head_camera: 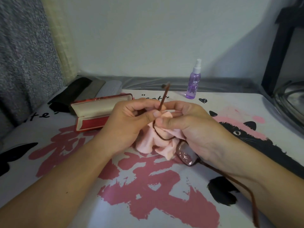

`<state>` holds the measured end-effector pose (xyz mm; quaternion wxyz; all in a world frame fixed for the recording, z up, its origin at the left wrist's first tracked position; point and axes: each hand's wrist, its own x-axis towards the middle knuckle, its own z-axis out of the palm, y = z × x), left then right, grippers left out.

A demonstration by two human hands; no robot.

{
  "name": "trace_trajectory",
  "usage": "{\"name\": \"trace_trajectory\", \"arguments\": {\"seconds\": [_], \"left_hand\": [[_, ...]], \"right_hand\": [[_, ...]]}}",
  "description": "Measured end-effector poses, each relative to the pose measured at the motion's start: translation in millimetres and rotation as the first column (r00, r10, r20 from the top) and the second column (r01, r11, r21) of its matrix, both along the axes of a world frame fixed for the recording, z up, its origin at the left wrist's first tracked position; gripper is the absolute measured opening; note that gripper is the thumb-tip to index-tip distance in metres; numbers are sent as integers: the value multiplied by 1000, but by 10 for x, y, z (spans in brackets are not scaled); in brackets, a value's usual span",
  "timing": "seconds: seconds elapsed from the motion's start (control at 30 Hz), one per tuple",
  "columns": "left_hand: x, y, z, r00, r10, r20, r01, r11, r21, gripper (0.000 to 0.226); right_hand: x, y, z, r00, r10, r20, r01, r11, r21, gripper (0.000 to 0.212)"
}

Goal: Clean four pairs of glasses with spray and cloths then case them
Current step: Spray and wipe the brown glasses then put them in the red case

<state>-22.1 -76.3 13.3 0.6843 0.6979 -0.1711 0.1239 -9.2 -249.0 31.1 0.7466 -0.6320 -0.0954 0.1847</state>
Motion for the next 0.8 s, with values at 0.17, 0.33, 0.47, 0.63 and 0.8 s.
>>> {"name": "trace_trajectory", "arguments": {"seconds": [0.17,0.33,0.47,0.63,0.8], "left_hand": [[-27,46,-19,997,75,33,-78,994,81,19],[-24,43,11,994,98,54,-103,991,89,18],[20,27,-39,990,140,5,-140,987,81,17],[42,22,-63,984,180,9,-180,979,96,30],[60,21,-89,984,179,-2,-179,983,45,20]], "right_hand": [[222,-197,75,939,-313,142,317,948,-11,15],[370,-470,218,743,-365,561,584,763,-276,11],[187,-384,386,944,-164,287,150,986,71,15],[106,-143,237,946,-169,277,204,974,-100,13],[134,-61,35,865,-48,499,363,747,-557,25]]}}
